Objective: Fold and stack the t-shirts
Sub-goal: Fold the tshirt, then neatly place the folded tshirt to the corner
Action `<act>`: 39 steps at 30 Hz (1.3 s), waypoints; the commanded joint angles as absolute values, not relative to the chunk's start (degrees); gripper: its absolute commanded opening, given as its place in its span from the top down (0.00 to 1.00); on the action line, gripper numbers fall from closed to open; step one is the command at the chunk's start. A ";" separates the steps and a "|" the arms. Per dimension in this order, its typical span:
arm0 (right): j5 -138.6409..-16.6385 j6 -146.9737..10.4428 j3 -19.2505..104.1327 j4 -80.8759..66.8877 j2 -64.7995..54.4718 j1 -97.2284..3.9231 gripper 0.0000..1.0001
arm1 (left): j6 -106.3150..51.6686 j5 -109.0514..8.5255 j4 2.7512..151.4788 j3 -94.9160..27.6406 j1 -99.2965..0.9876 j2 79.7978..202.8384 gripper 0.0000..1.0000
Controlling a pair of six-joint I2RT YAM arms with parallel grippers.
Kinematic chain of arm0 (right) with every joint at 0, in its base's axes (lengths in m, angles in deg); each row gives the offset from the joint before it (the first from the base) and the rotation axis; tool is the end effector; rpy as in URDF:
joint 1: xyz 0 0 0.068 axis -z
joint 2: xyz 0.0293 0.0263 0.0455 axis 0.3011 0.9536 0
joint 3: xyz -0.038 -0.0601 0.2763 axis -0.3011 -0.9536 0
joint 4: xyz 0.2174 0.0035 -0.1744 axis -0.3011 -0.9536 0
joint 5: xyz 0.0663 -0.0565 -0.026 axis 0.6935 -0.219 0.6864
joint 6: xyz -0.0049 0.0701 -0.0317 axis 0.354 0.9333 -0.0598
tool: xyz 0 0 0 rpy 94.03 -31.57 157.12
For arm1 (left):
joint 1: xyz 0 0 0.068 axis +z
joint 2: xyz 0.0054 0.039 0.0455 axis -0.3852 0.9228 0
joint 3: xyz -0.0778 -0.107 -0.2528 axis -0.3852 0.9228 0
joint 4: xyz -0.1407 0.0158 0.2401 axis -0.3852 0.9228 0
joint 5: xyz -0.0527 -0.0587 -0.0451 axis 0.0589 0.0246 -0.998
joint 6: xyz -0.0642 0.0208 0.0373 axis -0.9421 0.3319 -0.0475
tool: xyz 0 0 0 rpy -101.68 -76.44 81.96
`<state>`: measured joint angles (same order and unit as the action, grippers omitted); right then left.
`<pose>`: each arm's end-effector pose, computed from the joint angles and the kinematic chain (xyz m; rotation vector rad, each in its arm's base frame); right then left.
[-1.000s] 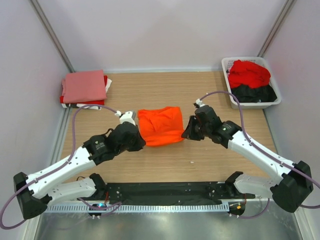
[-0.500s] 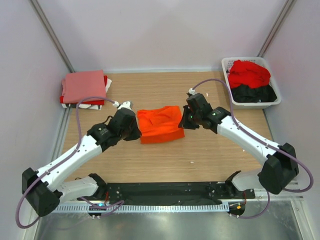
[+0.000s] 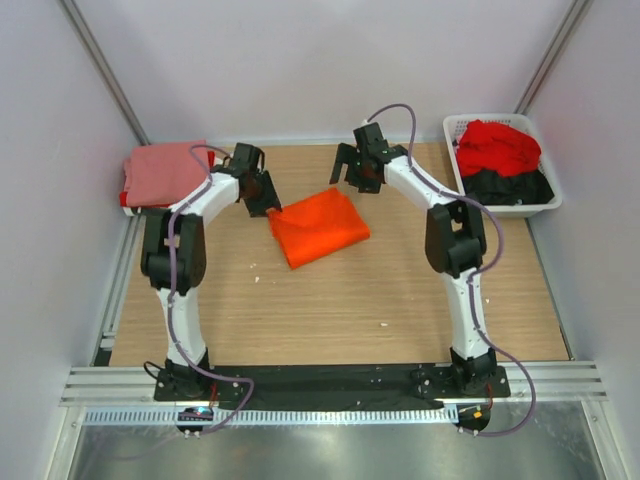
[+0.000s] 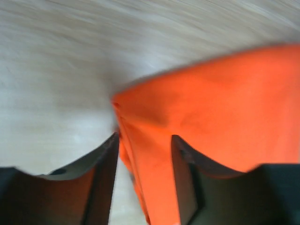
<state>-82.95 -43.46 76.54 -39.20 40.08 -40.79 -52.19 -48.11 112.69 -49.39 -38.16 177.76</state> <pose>0.4990 0.2175 0.2130 0.1627 2.4849 0.4694 0.4444 -0.1304 0.2012 -0.4390 2.6009 -0.4644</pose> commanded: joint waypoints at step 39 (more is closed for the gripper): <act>-69.73 -41.50 -3.75 -18.87 -28.40 -39.67 0.00 | -67.86 -57.38 67.88 -14.11 -34.34 174.98 0.30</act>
<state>-72.26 -42.72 -2.54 -18.87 -24.23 -39.24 -66.44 -58.03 69.13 -15.97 -34.27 171.25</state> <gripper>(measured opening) 0.996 0.714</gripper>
